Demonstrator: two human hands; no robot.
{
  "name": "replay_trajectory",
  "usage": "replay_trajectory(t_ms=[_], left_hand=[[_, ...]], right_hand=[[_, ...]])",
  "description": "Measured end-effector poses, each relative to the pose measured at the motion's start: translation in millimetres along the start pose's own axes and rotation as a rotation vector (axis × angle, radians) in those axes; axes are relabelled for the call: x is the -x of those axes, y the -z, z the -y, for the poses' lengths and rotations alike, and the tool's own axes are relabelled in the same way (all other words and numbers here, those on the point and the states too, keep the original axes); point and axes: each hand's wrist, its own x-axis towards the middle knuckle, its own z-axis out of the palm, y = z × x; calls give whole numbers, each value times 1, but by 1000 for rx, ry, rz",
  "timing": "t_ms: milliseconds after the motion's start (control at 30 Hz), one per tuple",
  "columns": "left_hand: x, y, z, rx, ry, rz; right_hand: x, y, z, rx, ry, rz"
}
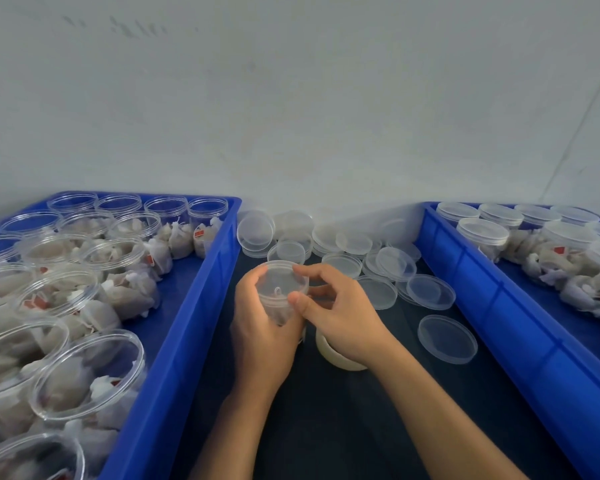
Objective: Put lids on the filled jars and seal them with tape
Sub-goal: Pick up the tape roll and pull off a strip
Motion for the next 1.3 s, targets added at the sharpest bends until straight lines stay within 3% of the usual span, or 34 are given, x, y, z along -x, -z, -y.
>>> replay_trajectory(t_ms=[267, 467, 567, 800, 967, 1133, 1300], left_hand=[[0, 3, -7, 77, 68, 67], [-4, 12, -21, 7, 79, 133], [-5, -4, -48, 23, 91, 159], [-43, -89, -131, 134, -81, 212], [-49, -170, -159, 90, -129, 461], [-20, -228, -168, 32, -172, 760], [1, -261, -166, -134, -247, 876]], right_hand=[[-13, -7, 20, 360, -38, 71], [-15, 6, 31, 456, 22, -59], [-18, 32, 43, 501, 62, -90], [-34, 141, 101, 649, 65, -233], [-29, 232, 105, 736, -45, -483], [-15, 292, 59, 745, -203, -705], [-2, 306, -1, 670, -310, -789]])
